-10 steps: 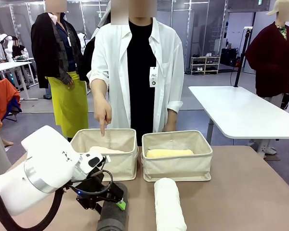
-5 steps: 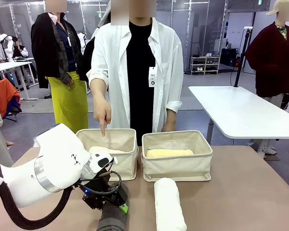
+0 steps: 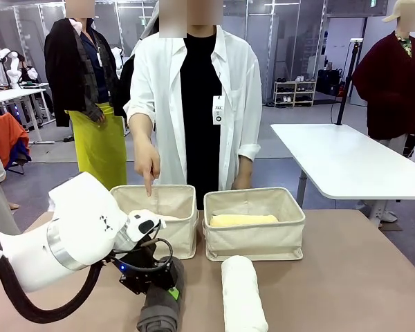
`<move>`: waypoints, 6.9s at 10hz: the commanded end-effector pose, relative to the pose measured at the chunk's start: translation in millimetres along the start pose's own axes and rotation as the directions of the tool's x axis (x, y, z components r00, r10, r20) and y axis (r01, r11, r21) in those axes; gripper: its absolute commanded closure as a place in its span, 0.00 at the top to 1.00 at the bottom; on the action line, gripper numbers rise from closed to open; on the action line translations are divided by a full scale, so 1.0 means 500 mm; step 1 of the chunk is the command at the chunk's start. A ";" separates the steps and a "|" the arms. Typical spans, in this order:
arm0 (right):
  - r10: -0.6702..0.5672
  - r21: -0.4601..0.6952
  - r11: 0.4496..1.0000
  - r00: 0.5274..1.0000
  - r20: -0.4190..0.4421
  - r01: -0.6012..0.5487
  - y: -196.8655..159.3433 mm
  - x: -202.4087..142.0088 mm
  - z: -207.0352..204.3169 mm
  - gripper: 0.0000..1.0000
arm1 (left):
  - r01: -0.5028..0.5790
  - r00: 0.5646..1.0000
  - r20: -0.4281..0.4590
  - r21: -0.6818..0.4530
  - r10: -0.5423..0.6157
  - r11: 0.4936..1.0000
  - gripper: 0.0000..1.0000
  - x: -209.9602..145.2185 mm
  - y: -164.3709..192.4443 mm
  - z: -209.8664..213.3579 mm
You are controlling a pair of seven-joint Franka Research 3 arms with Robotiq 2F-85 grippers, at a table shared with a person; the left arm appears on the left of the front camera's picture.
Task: Divide the towels into two baskets.
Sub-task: Pick up one hotel-folded towel from the bottom of the table and place it in the Fabric basket indicated by the person.
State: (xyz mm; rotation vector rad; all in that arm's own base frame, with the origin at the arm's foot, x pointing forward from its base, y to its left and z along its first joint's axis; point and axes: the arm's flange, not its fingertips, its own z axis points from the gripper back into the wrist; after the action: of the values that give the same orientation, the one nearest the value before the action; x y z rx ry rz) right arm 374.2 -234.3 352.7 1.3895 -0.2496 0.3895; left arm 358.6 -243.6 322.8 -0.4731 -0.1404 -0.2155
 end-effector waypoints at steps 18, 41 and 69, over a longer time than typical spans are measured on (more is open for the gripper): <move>-0.008 -0.012 1.000 1.000 0.003 0.008 0.008 -0.003 -0.007 0.95 | 0.967 0.253 -0.282 0.087 -0.926 0.237 0.40 0.032 0.053 0.439; -0.008 -0.012 1.000 1.000 0.003 0.008 0.008 -0.003 -0.007 0.95 | 0.993 0.039 -0.508 -0.074 -0.860 0.089 1.00 0.540 0.005 0.243; -0.008 -0.012 1.000 1.000 0.003 0.008 0.008 -0.003 -0.007 0.95 | 0.296 0.917 0.388 -0.821 0.096 0.488 1.00 -0.181 0.795 0.515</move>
State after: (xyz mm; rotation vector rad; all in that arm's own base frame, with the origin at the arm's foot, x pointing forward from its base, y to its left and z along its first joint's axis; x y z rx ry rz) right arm 373.8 -234.6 352.8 1.3889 -0.2507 0.3887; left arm 336.6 239.7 352.8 -1.5196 -0.4360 -0.4135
